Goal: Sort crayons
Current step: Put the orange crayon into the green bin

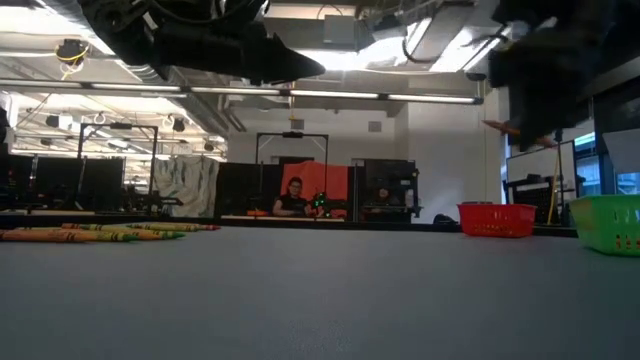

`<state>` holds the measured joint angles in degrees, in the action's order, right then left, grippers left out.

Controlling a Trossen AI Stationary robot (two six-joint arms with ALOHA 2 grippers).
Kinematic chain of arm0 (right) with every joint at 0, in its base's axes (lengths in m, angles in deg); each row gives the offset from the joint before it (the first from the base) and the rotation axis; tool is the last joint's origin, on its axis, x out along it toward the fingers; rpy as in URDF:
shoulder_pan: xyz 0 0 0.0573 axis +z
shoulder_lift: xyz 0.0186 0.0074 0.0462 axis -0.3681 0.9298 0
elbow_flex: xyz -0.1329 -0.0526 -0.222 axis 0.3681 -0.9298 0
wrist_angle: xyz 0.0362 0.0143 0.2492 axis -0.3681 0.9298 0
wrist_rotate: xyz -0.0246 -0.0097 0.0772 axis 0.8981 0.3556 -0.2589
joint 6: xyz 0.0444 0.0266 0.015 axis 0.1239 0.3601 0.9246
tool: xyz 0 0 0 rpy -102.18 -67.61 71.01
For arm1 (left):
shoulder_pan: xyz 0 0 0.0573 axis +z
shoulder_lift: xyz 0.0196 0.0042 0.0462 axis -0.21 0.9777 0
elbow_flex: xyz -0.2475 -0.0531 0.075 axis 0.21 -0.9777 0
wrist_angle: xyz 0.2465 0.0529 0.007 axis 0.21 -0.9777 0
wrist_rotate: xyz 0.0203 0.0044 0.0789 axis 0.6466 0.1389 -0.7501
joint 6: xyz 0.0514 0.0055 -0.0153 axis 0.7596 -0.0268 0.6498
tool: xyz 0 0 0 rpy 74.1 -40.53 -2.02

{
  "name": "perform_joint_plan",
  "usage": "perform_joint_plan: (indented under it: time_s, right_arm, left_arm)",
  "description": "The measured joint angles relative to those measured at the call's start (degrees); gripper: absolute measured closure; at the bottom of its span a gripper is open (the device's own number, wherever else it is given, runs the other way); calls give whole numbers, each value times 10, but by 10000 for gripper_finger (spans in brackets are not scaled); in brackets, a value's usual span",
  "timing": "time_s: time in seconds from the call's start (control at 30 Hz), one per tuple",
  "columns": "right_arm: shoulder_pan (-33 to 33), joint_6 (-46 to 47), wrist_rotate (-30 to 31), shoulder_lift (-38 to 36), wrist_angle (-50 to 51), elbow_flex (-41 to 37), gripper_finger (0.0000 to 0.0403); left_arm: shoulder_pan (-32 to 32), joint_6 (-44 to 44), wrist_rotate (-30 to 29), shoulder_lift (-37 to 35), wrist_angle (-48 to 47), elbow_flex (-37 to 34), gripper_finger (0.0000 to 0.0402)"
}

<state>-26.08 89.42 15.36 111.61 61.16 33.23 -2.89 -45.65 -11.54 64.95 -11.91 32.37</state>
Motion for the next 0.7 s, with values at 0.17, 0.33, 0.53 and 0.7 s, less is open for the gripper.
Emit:
perform_joint_plan:
  time_s: [0.17,0.33,0.53,0.7]
  right_arm:
    - [66,80,-29,9,71,0,374]
    - [124,161,-30,15,105,0,377]
    - [157,227,9,37,172,-1,363]
    - [161,230,25,52,167,-1,340]
  left_arm:
    - [0,9,0,0,0,0,276]
    - [0,9,0,0,-1,0,276]
    - [0,9,0,0,-1,0,276]
    - [0,9,0,0,-2,0,276]
